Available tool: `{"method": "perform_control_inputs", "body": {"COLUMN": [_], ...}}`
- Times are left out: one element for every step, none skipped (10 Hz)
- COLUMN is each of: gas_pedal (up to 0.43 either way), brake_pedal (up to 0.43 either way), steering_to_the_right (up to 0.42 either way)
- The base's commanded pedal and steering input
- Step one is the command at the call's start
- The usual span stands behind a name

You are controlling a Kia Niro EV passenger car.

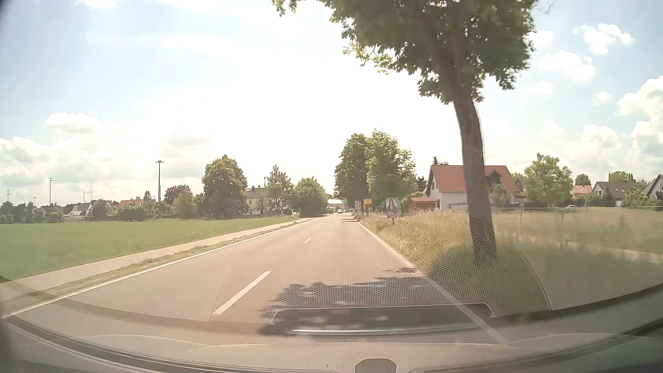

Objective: Follow the waypoints while adhering to traffic rules and regulations

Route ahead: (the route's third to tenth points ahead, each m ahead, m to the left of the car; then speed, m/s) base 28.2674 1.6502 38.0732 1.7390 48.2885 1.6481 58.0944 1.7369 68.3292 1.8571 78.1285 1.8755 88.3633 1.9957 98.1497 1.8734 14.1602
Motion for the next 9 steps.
{"method": "perform_control_inputs", "body": {"gas_pedal": [0.0,0.0,0.0,0.0,0.0,0.0,0.0,0.0,0.0], "brake_pedal": [0.134,0.134,0.14,0.14,0.14,0.134,0.134,0.128,0.122], "steering_to_the_right": [-0.003,-0.003,-0.003,-0.003,-0.003,-0.003,-0.004,-0.005,-0.006]}}
